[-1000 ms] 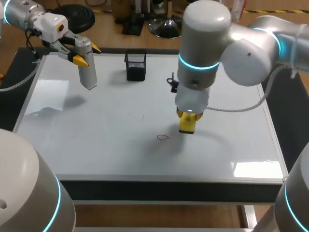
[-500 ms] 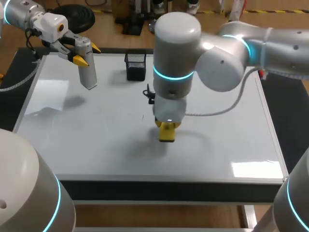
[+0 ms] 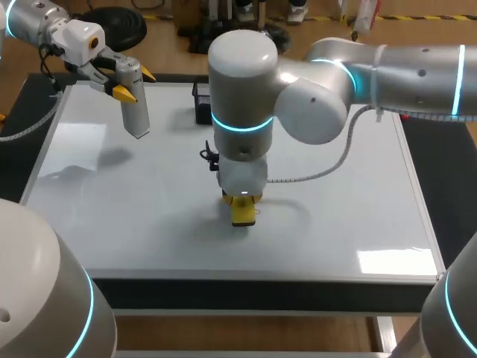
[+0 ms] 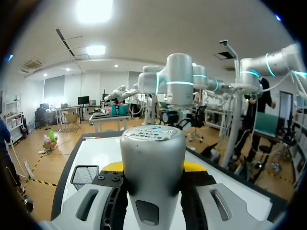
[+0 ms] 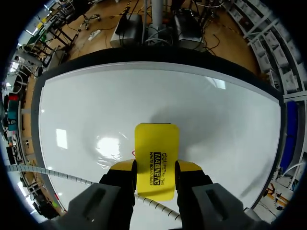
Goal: Pick up the inspection probe, press it on each red-marked spot on the whiteboard one by one, put down the probe, pick up the eraser, and wipe off all the red marks.
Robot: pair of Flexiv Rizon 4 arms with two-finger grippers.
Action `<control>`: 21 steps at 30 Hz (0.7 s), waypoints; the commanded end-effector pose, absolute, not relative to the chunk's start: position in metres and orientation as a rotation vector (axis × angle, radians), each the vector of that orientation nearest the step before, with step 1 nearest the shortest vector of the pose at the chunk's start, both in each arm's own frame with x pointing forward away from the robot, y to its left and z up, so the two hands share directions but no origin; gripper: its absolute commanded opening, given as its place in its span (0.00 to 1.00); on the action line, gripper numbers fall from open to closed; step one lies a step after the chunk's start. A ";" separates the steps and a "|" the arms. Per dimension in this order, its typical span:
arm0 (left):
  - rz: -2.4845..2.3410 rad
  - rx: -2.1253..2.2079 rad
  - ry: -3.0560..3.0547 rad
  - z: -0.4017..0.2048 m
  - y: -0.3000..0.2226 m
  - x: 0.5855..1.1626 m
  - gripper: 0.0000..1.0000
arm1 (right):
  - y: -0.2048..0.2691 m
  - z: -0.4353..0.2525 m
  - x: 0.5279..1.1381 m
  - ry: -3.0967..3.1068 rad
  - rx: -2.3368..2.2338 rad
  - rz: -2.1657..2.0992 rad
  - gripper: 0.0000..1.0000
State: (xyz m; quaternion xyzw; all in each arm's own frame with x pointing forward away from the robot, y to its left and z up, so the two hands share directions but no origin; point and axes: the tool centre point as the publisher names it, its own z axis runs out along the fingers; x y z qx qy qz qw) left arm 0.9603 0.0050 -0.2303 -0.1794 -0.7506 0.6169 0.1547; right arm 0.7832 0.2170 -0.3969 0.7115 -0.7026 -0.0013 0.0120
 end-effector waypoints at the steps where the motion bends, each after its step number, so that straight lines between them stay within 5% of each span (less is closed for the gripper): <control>1: 1.765 -0.513 -2.157 -0.228 0.004 0.958 0.00 | 0.221 -0.399 0.785 -2.176 2.214 0.020 0.00; 21: 1.765 -0.513 -2.157 -0.228 0.004 0.958 0.00 | 0.211 -0.419 0.791 -2.168 2.171 -0.018 0.00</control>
